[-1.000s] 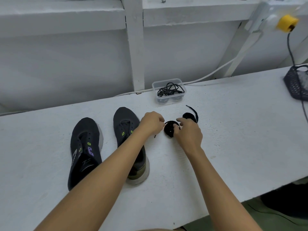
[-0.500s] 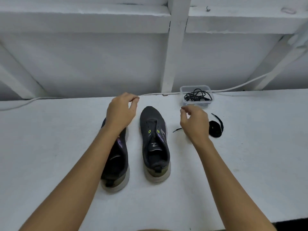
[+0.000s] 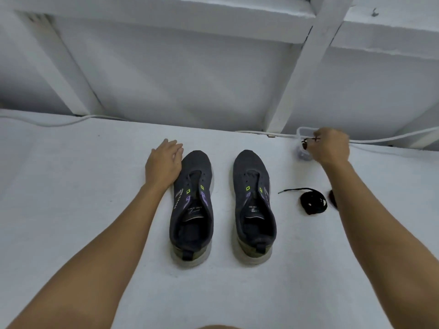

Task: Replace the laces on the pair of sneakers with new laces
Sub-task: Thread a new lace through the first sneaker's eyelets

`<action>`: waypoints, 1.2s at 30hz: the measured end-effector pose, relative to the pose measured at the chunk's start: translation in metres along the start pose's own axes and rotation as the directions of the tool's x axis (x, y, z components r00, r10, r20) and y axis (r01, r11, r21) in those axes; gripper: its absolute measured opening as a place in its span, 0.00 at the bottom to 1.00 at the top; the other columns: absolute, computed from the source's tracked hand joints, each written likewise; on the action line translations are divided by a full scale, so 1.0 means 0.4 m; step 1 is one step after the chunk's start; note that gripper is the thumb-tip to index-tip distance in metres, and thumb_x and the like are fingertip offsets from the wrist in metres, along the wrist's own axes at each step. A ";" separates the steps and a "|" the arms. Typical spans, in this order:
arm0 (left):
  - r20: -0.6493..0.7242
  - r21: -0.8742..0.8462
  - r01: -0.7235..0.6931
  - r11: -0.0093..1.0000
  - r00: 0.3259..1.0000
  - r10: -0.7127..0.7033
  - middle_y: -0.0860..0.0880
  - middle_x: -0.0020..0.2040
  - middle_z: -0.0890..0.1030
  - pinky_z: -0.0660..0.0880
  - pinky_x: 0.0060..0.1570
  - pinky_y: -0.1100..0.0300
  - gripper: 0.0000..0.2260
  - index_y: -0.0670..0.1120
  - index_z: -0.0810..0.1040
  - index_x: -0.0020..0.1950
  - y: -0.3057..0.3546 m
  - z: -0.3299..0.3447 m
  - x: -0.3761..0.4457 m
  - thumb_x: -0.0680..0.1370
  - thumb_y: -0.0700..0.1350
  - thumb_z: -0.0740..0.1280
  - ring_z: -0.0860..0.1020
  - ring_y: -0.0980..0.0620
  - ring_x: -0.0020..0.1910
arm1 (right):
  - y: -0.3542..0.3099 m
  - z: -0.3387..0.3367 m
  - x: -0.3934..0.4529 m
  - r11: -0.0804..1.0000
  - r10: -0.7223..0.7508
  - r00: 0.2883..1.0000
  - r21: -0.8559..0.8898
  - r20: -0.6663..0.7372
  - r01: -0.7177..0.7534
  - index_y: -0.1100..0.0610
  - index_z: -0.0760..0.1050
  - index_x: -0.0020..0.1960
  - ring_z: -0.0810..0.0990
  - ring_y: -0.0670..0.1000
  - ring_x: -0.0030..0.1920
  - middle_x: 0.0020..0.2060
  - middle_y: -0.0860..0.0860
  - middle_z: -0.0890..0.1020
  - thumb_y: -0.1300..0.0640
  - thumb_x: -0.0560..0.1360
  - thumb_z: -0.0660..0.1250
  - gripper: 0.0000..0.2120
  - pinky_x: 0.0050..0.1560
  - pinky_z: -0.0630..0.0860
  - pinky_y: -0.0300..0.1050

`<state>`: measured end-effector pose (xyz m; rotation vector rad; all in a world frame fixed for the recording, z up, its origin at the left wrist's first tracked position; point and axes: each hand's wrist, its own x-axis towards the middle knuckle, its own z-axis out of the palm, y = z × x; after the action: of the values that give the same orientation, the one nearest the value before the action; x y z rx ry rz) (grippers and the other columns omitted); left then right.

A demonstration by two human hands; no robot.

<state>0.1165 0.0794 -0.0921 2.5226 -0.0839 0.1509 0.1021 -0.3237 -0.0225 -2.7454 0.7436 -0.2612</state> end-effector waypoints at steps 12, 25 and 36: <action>-0.025 0.008 0.012 1.000 1.000 -0.012 0.46 0.71 0.76 0.54 0.75 0.42 0.16 0.44 0.81 0.64 -0.066 0.036 0.017 0.86 0.47 0.56 0.65 0.45 0.76 | -0.002 0.001 0.121 0.924 0.062 0.907 -0.368 0.417 0.106 0.53 0.79 0.64 0.78 0.57 0.62 0.63 0.55 0.81 0.44 0.79 0.53 0.24 0.65 0.72 0.45; -0.068 0.011 0.007 1.000 0.998 -0.006 0.47 0.69 0.77 0.55 0.75 0.42 0.15 0.46 0.81 0.62 -0.079 0.053 0.017 0.86 0.47 0.56 0.66 0.45 0.76 | -0.003 0.026 0.118 0.903 0.035 0.948 -0.417 0.317 0.106 0.58 0.84 0.53 0.72 0.54 0.33 0.35 0.52 0.75 0.54 0.76 0.65 0.13 0.30 0.59 0.37; -0.066 0.011 0.003 1.000 0.998 -0.003 0.47 0.70 0.77 0.55 0.75 0.41 0.15 0.46 0.81 0.63 -0.089 0.061 0.021 0.86 0.47 0.56 0.66 0.46 0.76 | -0.105 -0.162 0.038 0.989 -0.113 0.987 0.105 0.118 0.100 0.59 0.85 0.57 0.79 0.53 0.44 0.48 0.58 0.85 0.60 0.75 0.70 0.12 0.47 0.71 0.39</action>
<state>0.1303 0.0942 -0.1310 2.5262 -0.0529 0.2336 0.1186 -0.3112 0.0536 -2.6828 0.5378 -0.1435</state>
